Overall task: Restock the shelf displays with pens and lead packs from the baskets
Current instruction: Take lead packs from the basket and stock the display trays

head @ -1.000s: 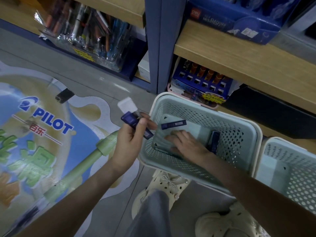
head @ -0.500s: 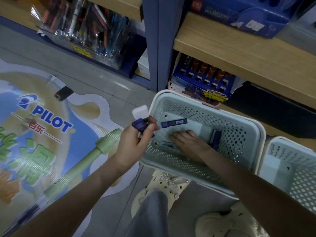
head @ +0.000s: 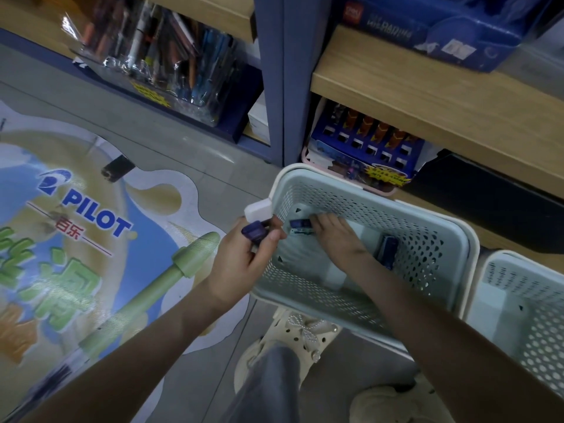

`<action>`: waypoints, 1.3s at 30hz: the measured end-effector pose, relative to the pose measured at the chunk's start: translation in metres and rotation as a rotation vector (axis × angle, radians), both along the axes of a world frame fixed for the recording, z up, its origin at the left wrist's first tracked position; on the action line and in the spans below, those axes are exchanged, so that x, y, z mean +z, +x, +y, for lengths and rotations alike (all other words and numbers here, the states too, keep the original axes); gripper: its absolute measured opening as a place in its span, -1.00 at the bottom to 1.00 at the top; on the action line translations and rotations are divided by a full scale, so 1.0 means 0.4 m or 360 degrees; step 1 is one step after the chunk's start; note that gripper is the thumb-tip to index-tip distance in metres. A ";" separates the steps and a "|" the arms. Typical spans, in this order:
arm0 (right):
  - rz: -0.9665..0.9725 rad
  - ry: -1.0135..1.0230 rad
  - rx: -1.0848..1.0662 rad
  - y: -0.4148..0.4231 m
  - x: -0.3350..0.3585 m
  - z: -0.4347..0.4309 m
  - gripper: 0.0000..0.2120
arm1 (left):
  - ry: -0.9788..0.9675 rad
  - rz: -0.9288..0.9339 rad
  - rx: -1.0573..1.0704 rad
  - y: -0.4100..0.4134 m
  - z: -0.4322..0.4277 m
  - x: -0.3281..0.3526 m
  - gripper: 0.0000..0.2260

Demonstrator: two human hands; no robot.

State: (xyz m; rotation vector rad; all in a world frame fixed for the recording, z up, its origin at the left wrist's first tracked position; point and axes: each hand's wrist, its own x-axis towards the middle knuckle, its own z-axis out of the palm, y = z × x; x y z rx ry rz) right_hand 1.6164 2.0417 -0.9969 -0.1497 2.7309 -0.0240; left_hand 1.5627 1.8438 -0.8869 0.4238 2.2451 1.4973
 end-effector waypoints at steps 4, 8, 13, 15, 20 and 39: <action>0.0109 0.0014 -0.0110 -0.015 -0.005 -0.011 -0.50 | -0.0007 0.0002 -0.0005 0.002 -0.002 -0.002 -0.69; 0.0197 -0.0013 -0.0133 0.009 -0.015 -0.012 -0.48 | 0.0000 -0.0025 0.0041 0.010 -0.002 -0.002 -0.76; 0.0436 -0.0195 -0.0205 0.051 0.048 0.000 -0.43 | -0.0050 -0.0076 0.0057 0.007 0.001 0.013 -0.68; 0.0558 -0.0312 -0.0319 0.063 0.118 0.006 -0.43 | -0.0054 -0.0126 0.0059 0.007 0.014 0.052 -0.64; 0.0636 -0.1010 -0.1080 0.073 0.407 0.029 -0.81 | 0.0139 -0.0271 0.0068 -0.006 0.081 0.189 -0.77; 0.1292 -0.2289 -0.1466 0.303 1.201 0.126 -0.93 | 0.0454 0.0022 -0.0646 0.165 0.375 0.904 -0.64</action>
